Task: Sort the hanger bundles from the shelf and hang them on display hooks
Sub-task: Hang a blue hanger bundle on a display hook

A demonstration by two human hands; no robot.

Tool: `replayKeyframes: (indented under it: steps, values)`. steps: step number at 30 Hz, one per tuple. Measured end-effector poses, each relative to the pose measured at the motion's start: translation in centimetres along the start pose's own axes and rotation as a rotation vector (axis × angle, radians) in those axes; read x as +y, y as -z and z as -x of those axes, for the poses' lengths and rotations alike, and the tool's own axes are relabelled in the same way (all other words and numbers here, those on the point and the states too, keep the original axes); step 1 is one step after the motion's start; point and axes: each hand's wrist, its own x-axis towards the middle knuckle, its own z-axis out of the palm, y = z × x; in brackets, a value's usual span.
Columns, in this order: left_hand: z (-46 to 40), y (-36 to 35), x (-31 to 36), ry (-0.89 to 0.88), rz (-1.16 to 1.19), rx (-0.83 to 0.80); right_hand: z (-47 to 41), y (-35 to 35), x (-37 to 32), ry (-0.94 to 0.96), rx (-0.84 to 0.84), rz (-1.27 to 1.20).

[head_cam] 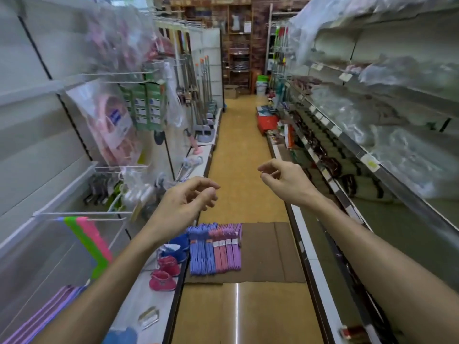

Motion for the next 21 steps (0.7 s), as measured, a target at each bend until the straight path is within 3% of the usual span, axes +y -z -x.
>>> replayKeyframes:
  steps: [9,21]
  values:
    - [-10.7,-1.5,-6.9,0.097,0.076,-0.041,-7.0,-1.7,7.1,-0.124,0.028,-0.02]
    - [-26.2,-6.8,-19.0,0.235,0.033,-0.001,-21.8,-7.4,22.1,-0.22,-0.095,-0.027]
